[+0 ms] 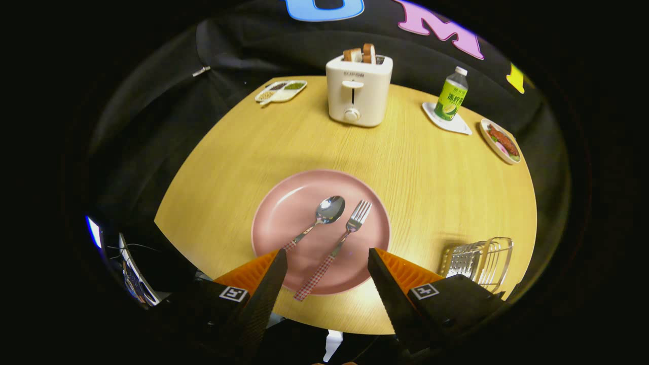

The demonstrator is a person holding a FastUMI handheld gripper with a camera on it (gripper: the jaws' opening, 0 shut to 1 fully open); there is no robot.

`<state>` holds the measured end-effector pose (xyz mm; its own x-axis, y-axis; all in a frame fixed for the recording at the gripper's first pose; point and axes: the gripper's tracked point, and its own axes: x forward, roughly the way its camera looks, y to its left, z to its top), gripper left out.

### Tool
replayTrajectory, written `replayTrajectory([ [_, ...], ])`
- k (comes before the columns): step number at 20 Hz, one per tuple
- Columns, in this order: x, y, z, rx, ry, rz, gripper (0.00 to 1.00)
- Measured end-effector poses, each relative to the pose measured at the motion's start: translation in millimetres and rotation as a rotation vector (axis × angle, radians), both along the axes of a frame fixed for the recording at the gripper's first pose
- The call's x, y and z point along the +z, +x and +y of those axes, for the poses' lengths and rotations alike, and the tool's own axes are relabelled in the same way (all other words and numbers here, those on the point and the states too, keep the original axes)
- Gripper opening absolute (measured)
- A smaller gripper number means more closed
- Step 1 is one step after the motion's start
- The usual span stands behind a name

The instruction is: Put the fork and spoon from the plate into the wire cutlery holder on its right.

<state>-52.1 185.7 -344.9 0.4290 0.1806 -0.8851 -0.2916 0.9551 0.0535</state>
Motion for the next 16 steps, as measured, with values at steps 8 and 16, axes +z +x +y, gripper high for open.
replayTrajectory([
  [8,-50.7,-8.2,-1.1,-0.044,-0.033,0.15,0.81],
  [16,-62.3,-6.4,-9.6,-0.1,-0.075,0.23,0.3],
])
